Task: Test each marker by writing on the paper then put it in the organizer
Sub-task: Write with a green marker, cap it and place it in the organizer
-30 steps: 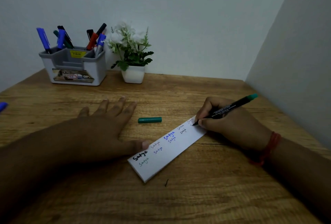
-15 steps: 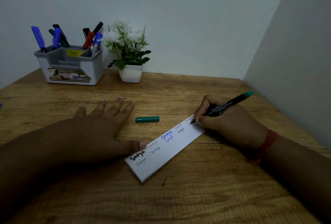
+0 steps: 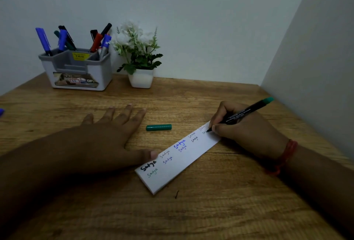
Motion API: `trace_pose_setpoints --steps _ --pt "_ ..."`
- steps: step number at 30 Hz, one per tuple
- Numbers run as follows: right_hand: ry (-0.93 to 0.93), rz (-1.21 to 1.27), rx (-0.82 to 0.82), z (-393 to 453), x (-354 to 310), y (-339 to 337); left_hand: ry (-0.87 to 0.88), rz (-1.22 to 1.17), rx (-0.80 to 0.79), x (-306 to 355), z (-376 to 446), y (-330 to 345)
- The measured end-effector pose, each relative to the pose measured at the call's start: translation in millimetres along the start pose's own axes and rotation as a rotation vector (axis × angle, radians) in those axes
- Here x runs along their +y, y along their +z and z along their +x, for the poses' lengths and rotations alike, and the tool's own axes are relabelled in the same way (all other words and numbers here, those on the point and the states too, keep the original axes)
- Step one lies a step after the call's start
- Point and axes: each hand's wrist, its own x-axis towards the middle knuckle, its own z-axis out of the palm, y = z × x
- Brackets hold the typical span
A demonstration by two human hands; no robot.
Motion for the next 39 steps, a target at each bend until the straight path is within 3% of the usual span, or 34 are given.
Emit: trace_pose_setpoints --steps 35,39 --pt "0.033 -0.018 0.051 3.6 3.0 0.8 0.008 0.003 -0.023 -0.1 -0.7 -0.4" --pt "0.048 0.08 0.108 5.9 6.5 0.1 0.011 -0.007 -0.021 -1.2 0.2 0.3"
